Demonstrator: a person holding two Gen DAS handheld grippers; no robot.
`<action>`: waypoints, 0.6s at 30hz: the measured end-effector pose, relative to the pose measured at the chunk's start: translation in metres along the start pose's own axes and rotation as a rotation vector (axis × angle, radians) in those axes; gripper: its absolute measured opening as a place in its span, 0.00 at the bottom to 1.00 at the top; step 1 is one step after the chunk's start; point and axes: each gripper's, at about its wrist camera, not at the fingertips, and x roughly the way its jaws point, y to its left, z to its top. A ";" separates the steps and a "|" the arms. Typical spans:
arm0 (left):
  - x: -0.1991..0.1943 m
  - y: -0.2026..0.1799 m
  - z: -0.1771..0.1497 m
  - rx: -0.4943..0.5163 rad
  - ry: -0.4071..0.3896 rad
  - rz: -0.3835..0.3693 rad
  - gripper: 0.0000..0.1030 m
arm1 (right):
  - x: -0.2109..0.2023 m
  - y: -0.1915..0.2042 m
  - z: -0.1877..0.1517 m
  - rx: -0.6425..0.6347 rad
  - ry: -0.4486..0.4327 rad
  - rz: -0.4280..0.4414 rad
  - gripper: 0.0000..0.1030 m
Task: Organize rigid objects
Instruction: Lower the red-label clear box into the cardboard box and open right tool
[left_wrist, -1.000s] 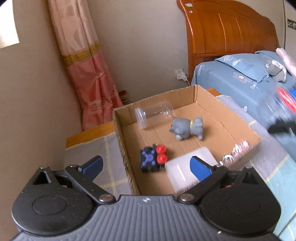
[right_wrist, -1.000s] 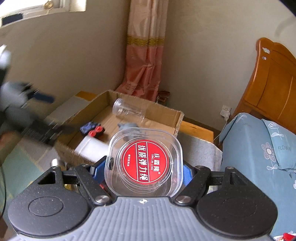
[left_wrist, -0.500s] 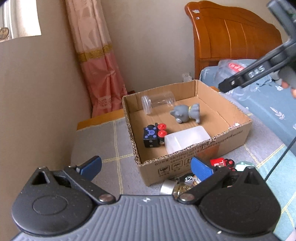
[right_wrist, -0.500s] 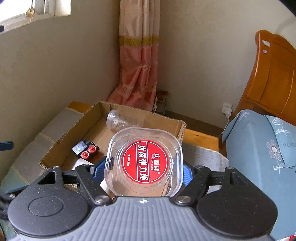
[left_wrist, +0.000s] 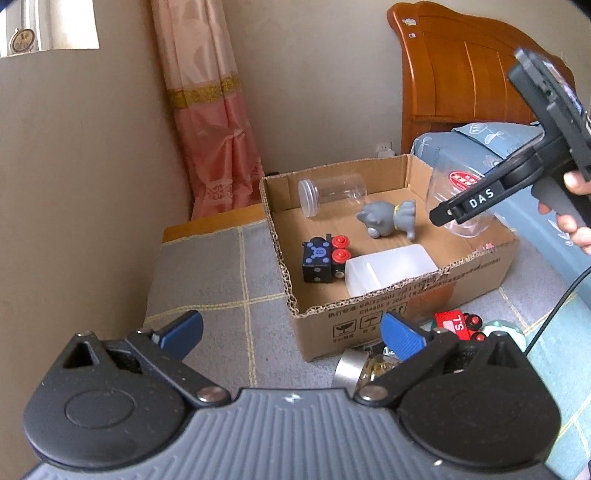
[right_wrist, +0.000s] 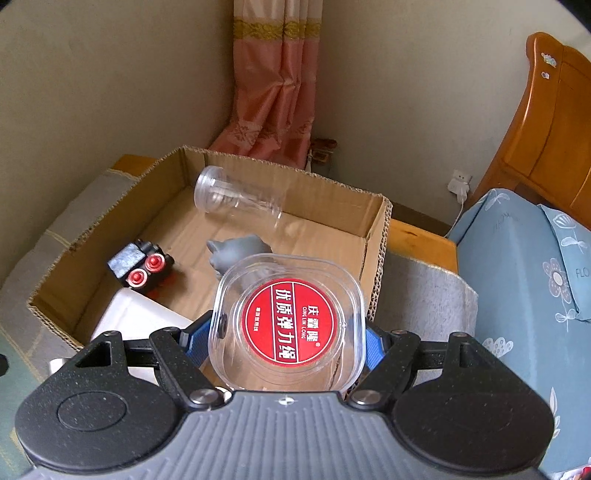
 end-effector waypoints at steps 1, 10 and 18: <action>0.001 -0.001 0.000 0.000 0.004 -0.001 0.99 | 0.001 -0.001 -0.001 0.007 -0.010 0.002 0.78; -0.002 -0.002 -0.003 0.002 0.021 0.001 0.99 | -0.024 0.001 -0.013 0.029 -0.044 0.005 1.00; -0.008 -0.008 -0.011 -0.015 0.038 -0.021 0.99 | -0.059 0.015 -0.053 0.063 -0.082 -0.002 1.00</action>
